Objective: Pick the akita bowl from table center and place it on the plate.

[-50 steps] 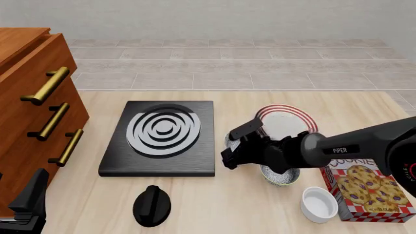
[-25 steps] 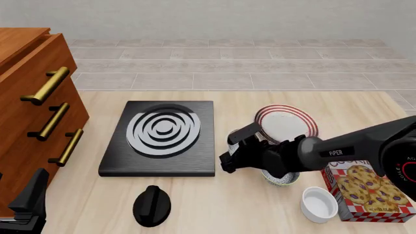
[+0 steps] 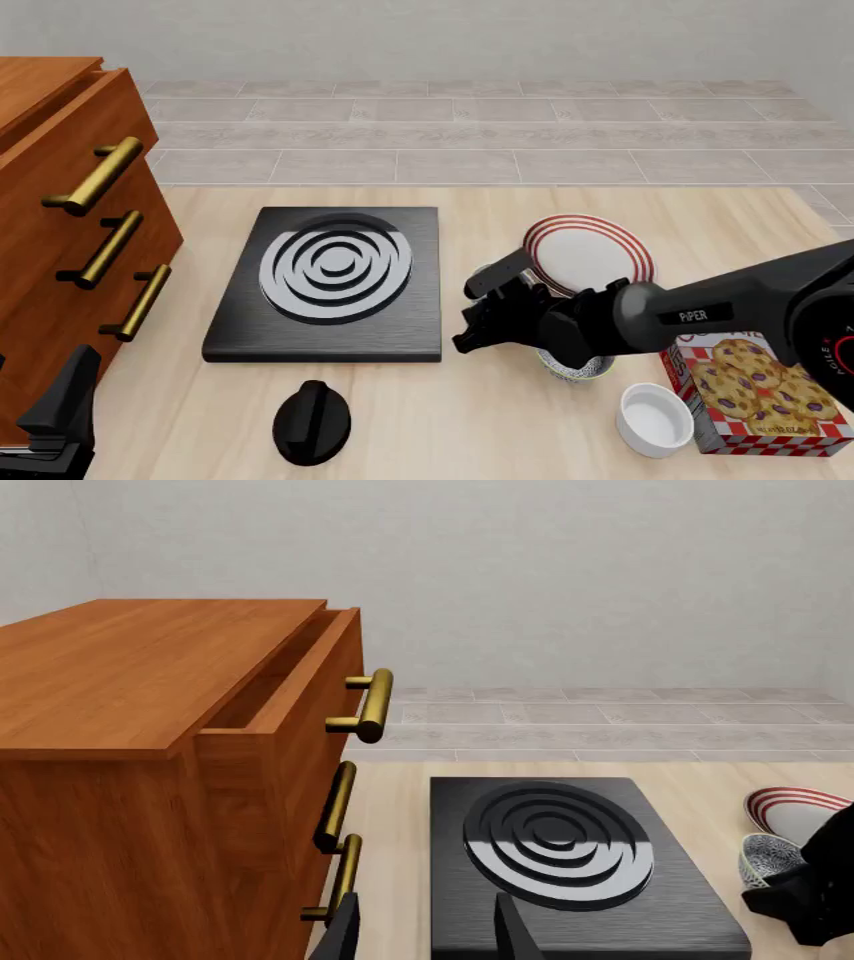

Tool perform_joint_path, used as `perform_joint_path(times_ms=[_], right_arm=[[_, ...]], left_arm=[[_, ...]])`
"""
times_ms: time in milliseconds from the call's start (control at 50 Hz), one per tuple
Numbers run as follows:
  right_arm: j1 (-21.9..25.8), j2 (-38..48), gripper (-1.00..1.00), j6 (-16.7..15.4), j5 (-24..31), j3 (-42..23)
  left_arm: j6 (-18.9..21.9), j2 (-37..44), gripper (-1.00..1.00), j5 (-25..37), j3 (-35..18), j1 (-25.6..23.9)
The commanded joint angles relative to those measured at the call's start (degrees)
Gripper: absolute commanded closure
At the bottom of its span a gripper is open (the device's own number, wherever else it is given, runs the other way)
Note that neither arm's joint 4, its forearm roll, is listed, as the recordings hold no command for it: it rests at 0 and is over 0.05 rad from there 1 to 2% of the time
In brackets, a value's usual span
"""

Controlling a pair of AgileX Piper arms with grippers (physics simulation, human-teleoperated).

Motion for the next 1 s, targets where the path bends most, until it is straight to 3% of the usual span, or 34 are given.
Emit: perform_joint_path(times_ms=[20,700,1000], right_arm=[[0.70,1.59,1.00,1.12,0.26,1.23],[3.72,-7.71,1.00,-3.69,10.07,0.33],[3.25,-12.15,1.00,-7.83,14.74,-0.44]], left_arm=[[0.00,0.00,-1.00,0.01,0.00,0.00],[0.00,0.00,-1.00,0.01,0.00,0.02],[0.00,0.00,-1.00,0.00,0.00,-0.01]])
